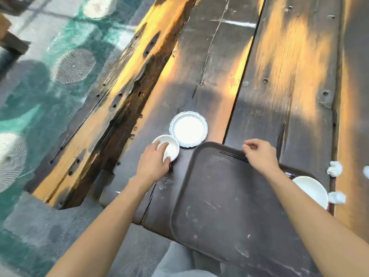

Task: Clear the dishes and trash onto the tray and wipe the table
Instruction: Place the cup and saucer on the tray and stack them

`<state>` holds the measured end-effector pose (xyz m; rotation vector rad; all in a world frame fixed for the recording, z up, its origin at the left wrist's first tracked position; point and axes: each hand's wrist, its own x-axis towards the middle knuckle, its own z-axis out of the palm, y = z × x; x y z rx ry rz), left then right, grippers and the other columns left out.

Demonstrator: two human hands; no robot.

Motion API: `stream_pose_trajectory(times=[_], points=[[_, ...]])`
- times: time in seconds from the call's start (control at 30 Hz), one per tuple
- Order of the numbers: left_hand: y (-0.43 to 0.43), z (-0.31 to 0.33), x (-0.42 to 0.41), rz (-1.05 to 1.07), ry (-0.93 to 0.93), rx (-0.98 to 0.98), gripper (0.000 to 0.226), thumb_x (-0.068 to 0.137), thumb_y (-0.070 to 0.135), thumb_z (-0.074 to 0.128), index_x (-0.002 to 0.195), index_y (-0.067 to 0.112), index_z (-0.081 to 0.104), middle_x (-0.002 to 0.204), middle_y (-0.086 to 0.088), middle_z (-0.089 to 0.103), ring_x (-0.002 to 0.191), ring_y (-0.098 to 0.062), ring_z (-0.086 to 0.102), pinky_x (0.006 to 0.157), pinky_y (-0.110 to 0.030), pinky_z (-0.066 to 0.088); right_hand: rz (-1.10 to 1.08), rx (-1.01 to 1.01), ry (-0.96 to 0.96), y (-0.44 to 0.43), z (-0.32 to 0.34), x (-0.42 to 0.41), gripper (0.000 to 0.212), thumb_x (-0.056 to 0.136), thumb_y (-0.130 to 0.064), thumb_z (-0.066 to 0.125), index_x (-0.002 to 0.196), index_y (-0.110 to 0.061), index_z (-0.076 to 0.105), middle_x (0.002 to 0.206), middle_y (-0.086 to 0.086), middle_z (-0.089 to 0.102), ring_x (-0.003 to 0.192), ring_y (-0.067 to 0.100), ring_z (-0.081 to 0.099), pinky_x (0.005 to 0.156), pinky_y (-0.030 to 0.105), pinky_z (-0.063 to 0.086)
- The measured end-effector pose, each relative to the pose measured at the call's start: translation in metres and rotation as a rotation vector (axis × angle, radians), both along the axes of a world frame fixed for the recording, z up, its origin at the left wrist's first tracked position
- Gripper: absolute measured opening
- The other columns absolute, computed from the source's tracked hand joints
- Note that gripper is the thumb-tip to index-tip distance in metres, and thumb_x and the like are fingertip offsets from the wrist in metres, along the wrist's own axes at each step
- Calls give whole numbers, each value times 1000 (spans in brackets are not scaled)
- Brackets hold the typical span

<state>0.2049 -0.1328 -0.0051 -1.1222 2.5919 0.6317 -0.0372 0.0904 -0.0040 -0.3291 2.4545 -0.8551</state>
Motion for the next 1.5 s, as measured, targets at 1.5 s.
stream_pose_trajectory(times=[1.5], points=[[-37,17,2,601,504,892,24,89,4,73,112,-2,72,80,-3,80,69,-15,77,56,-26,61,-551,-539,-553,-4,-18,47,19,84,2,71,101,9,68,96,20,74,84,25,74,65,30,60]])
